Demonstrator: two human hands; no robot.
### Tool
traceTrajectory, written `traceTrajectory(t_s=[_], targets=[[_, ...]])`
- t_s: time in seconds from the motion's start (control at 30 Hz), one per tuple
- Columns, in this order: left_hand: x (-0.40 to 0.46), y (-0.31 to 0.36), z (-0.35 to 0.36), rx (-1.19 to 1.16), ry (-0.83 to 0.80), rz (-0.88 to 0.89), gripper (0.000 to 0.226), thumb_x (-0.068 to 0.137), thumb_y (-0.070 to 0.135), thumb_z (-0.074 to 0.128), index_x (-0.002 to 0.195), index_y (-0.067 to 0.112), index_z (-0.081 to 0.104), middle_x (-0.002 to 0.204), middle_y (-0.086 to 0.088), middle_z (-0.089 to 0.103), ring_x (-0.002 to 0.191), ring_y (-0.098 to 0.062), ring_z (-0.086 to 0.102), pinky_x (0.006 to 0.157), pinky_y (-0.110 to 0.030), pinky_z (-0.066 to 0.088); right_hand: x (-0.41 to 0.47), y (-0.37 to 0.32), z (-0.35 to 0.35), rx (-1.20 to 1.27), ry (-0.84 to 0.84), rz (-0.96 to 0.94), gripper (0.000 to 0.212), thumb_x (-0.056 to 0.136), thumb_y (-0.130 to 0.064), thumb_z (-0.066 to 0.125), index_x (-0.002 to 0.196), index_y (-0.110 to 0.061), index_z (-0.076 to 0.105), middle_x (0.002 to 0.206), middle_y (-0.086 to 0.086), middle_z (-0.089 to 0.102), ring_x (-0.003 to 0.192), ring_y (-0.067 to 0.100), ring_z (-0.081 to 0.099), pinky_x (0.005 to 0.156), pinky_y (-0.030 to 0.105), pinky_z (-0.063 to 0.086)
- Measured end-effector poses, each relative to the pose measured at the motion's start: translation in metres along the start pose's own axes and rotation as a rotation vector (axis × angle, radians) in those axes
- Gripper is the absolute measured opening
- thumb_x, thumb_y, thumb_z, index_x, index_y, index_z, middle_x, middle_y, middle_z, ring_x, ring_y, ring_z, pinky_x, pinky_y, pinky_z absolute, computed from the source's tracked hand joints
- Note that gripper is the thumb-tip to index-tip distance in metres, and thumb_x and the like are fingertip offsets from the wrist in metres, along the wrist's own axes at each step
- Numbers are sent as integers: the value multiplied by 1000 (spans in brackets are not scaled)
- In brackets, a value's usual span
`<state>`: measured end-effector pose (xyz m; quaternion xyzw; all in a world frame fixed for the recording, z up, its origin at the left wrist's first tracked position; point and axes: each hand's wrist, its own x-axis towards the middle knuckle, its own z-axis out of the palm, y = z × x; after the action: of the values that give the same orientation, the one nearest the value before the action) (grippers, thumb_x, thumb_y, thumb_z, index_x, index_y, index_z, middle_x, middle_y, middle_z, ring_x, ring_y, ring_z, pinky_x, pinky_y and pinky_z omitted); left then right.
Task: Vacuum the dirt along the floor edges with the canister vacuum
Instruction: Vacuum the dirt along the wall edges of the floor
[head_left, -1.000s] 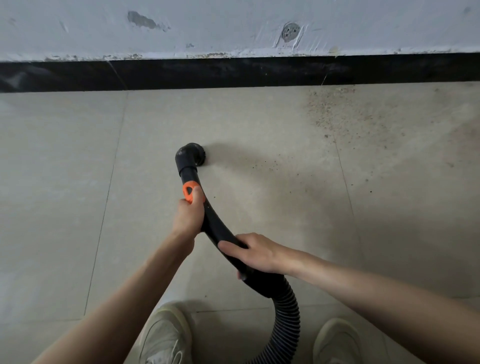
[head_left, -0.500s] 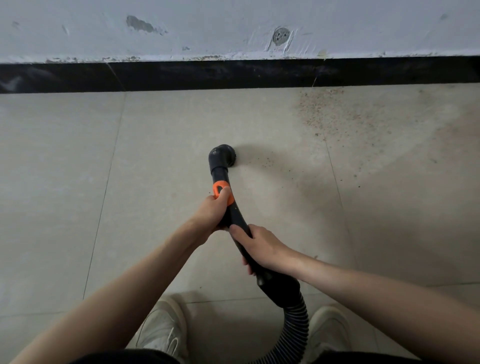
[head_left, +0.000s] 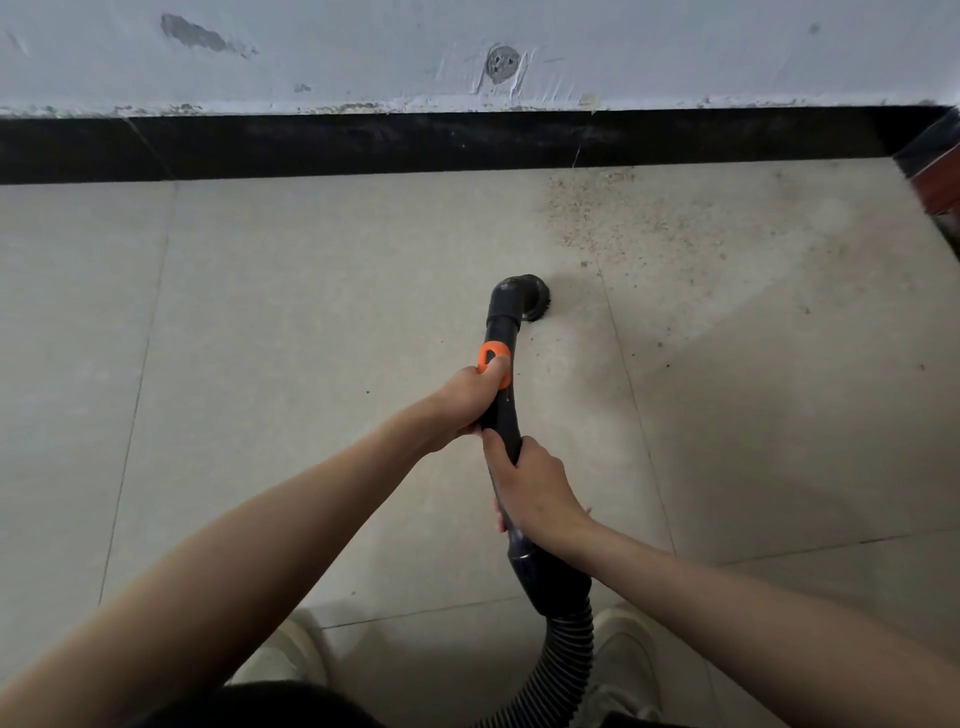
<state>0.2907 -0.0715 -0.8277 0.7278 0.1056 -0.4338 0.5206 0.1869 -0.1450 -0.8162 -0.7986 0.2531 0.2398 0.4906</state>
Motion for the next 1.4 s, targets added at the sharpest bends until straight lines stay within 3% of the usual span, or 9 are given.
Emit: traceTrajectory(t_s=[0.2,0.4,0.47,0.6,0.77,1.17,1.4], targets=[[1,-2,-9,-48,28,-3,41,97,46,35,99,7,51,87,-7,55,82,-20,55,77,-31,49,4,-10,-3,36,-100,-5,38,100,-44,38,81,-12,45,58,7,57,40,17,55,49,28,47],[-24,-24,-37,-269,175,-62,34,95,39,39,82,9,49,76,-5,50,66,-19,52,56,-27,44,-2,-24,11,-16,-300,-42,44,99,-46,41,74,-9,42,56,8,56,39,20,54,39,22,42],[-34,-30,-45,-328,216,-76,32,94,38,41,84,8,49,75,-5,48,64,-18,51,55,-28,43,-5,-27,15,-18,-369,-39,45,99,-48,41,75,-10,41,57,9,55,40,22,53,40,23,42],[-52,-44,-53,-369,293,-91,37,95,41,43,105,6,48,81,-6,50,70,-19,54,58,-28,46,-16,-35,19,-23,-504,-28,45,100,-47,40,76,-10,39,57,9,54,41,21,51,40,25,44],[-73,-65,-50,-433,350,-150,28,92,38,45,98,10,49,78,-7,51,68,-21,55,58,-32,48,-36,-28,21,-24,-618,12,44,100,-48,39,79,-9,39,57,9,53,43,21,51,48,30,46],[-62,-43,-6,-291,154,-105,34,94,39,43,102,6,49,80,-7,51,69,-19,54,58,-29,47,-54,-3,-6,45,-408,52,41,99,-51,40,82,-13,42,60,7,57,44,19,54,47,27,47],[-36,-5,5,-234,153,-32,32,96,39,42,86,9,49,76,-4,49,65,-16,52,55,-25,45,-27,-16,-24,99,-281,40,44,100,-47,40,79,-9,44,59,10,57,41,19,55,43,24,45]])
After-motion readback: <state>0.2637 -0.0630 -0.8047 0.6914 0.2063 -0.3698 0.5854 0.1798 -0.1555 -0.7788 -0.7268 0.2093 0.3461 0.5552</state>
